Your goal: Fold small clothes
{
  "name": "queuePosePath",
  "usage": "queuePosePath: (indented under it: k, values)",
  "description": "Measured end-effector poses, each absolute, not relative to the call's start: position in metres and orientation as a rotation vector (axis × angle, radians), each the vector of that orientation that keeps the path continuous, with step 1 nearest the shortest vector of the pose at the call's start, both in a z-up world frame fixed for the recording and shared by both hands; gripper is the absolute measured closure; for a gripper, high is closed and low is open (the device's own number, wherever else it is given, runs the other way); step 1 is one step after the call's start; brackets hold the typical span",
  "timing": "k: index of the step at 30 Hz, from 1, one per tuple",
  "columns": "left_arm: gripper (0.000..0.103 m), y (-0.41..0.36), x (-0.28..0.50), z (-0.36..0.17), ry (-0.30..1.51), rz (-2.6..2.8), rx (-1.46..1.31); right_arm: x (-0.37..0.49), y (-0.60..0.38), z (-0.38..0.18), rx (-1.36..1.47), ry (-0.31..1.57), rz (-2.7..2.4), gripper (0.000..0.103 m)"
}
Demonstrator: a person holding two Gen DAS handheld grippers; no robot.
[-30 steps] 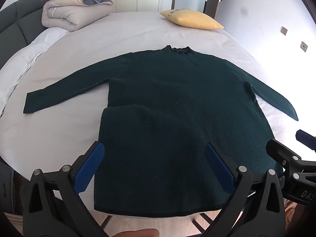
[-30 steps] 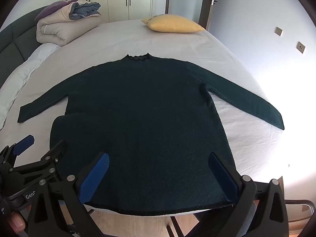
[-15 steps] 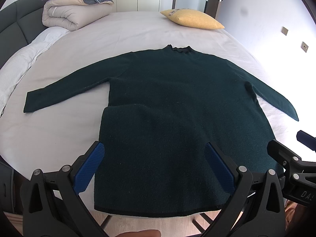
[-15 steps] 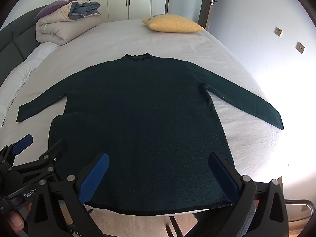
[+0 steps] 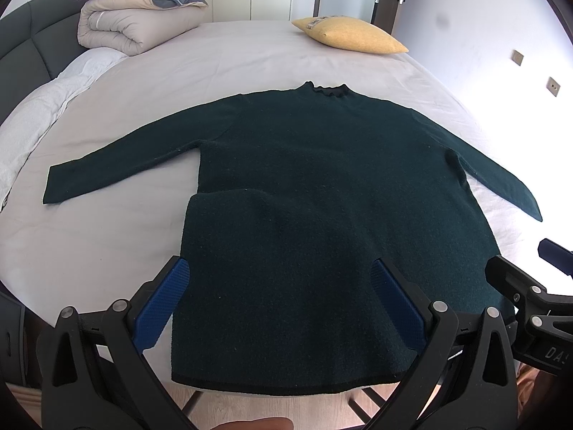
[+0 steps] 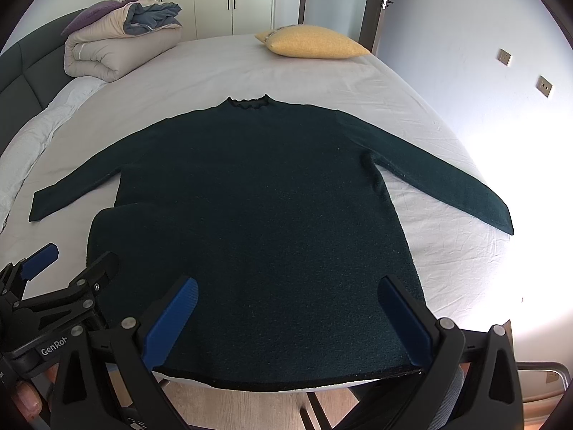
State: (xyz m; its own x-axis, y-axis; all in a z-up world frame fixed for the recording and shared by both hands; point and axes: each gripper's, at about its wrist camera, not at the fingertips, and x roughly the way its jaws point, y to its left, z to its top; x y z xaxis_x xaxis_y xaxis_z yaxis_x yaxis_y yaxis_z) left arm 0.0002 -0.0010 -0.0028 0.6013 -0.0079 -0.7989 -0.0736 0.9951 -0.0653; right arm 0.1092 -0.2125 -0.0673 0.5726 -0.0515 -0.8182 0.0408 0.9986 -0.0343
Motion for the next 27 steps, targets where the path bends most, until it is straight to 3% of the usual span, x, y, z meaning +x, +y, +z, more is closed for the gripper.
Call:
queuePosePath:
  k: [27]
  values:
    - [0.0, 0.0013, -0.0007, -0.0053, 0.926, 0.038, -0.096, 0.1082, -0.2121, -0.0685, -0.014, 0.963, -0.055, 0.0]
